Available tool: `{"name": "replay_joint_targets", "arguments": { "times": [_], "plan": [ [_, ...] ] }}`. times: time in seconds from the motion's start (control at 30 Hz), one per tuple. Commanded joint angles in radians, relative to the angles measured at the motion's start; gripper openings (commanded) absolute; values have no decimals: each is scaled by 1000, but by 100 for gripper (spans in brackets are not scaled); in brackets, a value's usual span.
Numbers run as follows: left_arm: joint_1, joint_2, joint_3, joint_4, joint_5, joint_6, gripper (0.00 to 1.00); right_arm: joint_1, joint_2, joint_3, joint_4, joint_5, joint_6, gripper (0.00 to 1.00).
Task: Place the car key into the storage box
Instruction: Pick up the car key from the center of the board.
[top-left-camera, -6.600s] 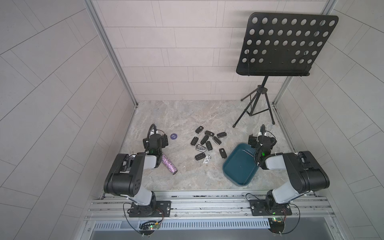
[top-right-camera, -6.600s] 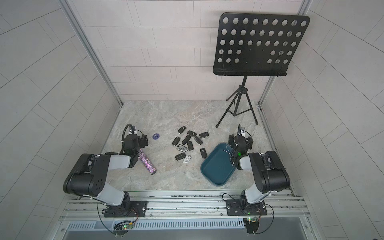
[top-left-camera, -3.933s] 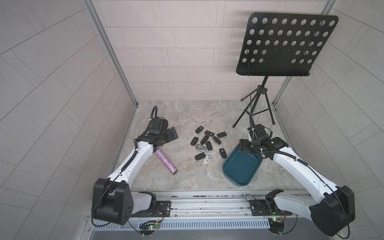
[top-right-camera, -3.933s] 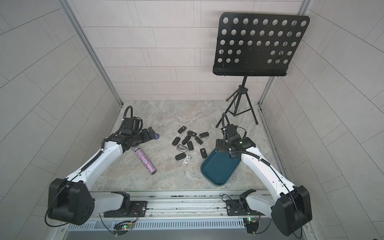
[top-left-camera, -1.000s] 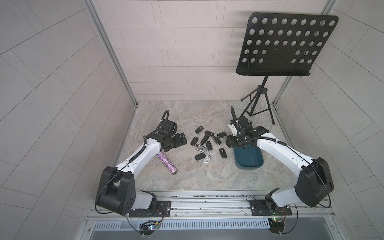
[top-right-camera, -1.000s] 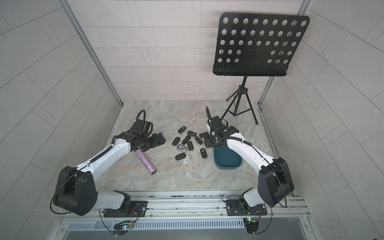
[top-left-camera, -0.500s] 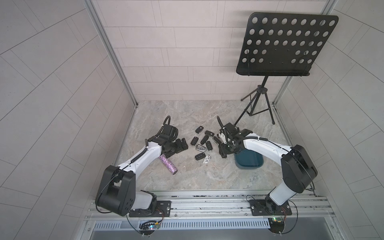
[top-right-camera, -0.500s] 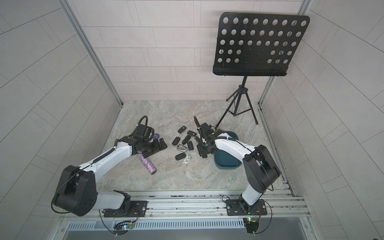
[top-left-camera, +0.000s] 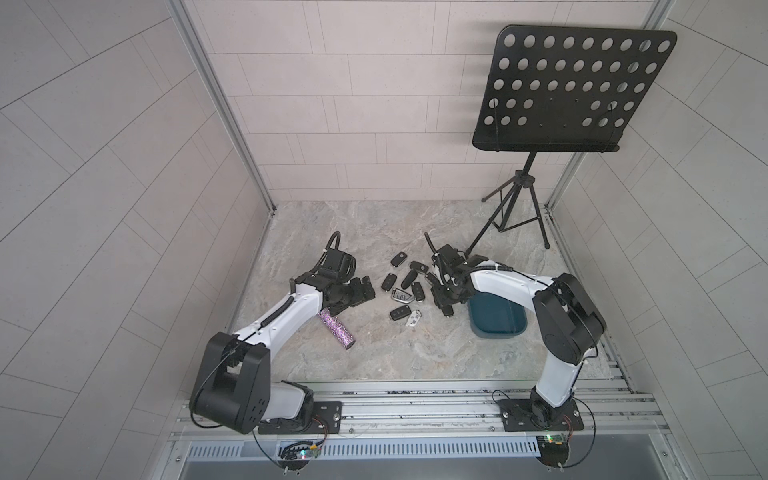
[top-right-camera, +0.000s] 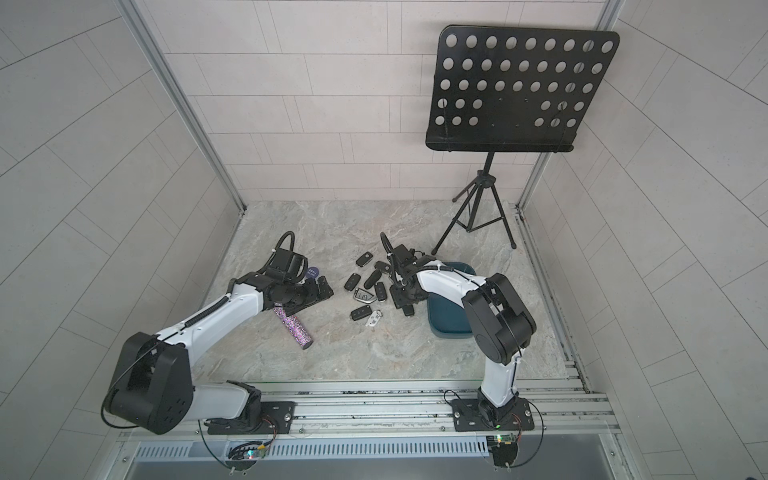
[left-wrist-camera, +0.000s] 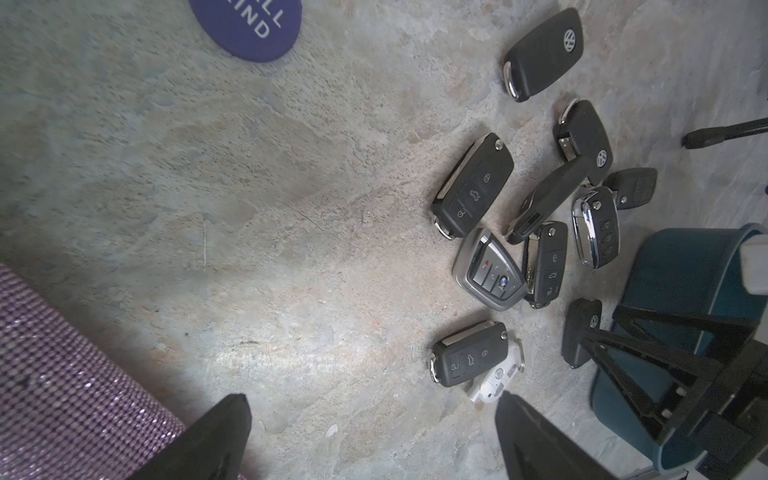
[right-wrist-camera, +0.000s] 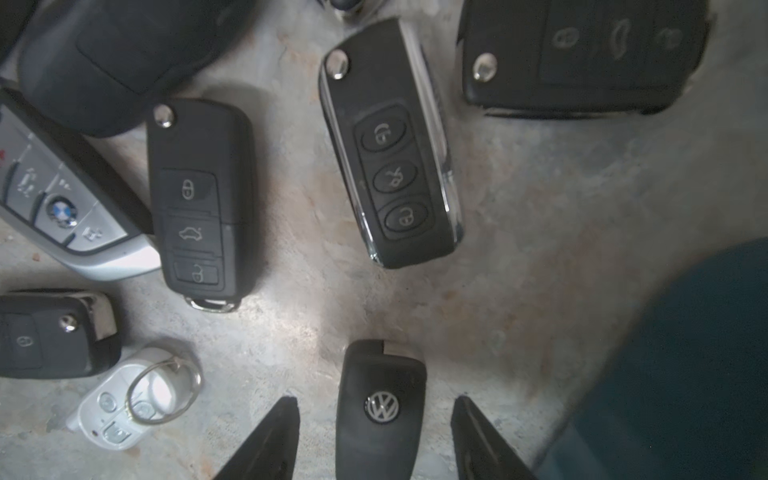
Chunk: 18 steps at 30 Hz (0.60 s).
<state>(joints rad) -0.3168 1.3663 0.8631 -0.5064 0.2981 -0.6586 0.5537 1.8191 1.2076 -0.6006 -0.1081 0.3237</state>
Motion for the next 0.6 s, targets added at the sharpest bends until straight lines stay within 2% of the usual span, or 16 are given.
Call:
{"name": "replay_joint_targets", "arguments": {
  "times": [0.0, 0.27, 0.57],
  "plan": [
    [-1, -10, -7, -12, -21, -8, 100, 5, 29, 21, -11, 33, -5, 61],
    [1, -4, -4, -8, -20, -5, 100, 12, 55, 3, -7, 53, 3, 57],
    [1, -4, -3, -8, -22, -4, 100, 17, 73, 1, -8, 62, 10, 44]
  ]
}}
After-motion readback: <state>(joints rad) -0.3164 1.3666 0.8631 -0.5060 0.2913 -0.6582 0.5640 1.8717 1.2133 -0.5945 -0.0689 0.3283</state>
